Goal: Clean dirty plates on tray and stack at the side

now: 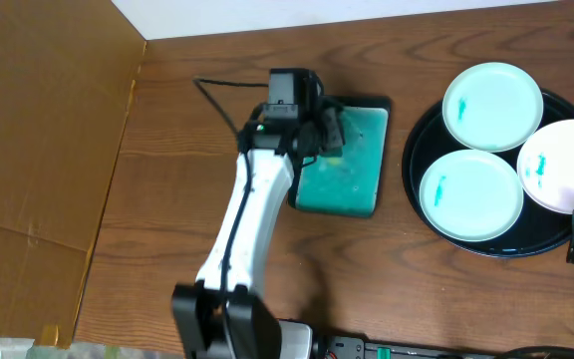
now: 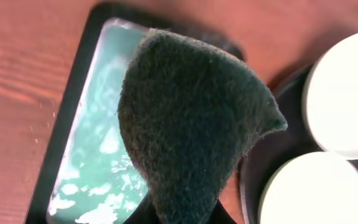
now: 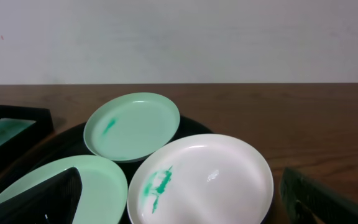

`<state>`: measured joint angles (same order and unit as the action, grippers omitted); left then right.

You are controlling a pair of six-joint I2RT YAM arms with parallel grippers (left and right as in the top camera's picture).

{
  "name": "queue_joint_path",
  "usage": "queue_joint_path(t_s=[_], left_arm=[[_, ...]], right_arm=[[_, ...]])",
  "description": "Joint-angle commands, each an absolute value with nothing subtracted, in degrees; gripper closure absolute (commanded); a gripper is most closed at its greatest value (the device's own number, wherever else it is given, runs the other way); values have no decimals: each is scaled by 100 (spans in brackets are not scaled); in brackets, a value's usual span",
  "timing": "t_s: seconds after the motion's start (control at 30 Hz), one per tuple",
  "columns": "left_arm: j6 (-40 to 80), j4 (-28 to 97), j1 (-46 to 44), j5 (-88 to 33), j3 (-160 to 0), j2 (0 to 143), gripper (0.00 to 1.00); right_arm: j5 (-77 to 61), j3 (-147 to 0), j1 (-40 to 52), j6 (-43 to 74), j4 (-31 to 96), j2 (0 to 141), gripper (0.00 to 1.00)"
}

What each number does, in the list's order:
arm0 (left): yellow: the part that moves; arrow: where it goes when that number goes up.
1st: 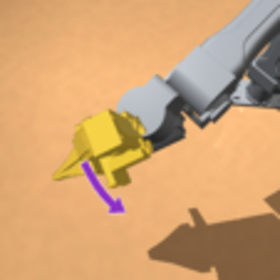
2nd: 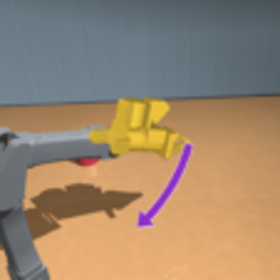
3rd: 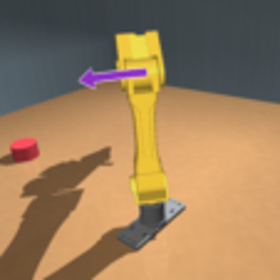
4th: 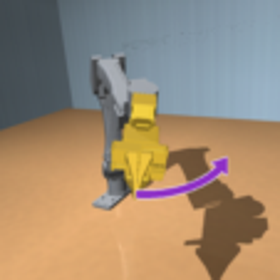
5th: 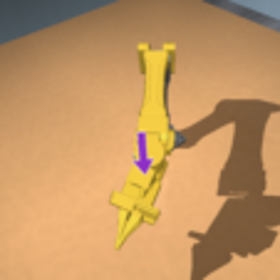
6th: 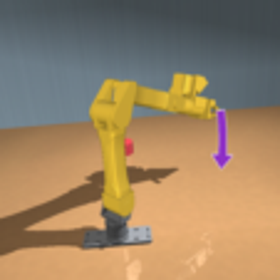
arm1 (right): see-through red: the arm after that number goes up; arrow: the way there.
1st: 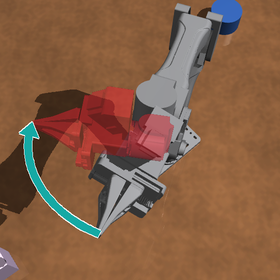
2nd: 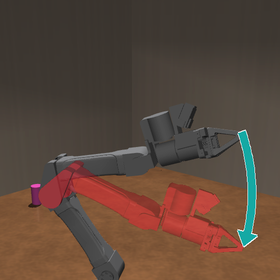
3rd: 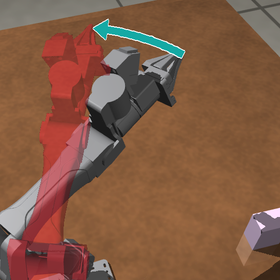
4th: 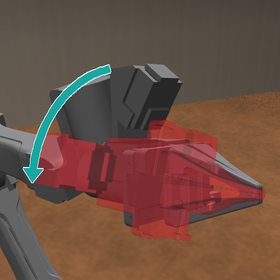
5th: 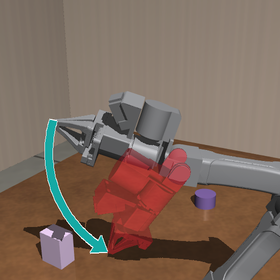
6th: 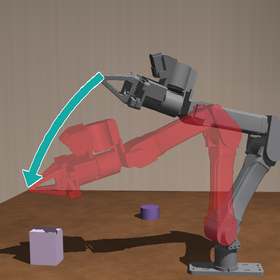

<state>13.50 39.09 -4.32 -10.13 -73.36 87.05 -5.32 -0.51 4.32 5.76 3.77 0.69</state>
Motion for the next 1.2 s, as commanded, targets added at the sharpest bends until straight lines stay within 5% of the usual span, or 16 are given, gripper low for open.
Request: queue_joint_path(t_s=[0.0, 0.23, 0.6, 0.93, 1.17], left_arm=[[1398, 3760, -541, -768, -7048, 9006, 93], [1426, 3114, -537, -445, -6556, 9804, 93], [1426, 3509, -552, -445, -6864, 8433, 93], [1424, 2456, -554, 8, -5996, 9529, 93], [1428, 2849, -554, -519, -6479, 8711, 92]], right_arm=[[-499, -32, 362, 506, 384, 38, 1], [-499, -32, 362, 506, 384, 38, 1], [-497, -32, 362, 506, 384, 38, 1], [-499, -32, 362, 506, 384, 38, 1], [-499, -32, 362, 504, 384, 38, 1]])
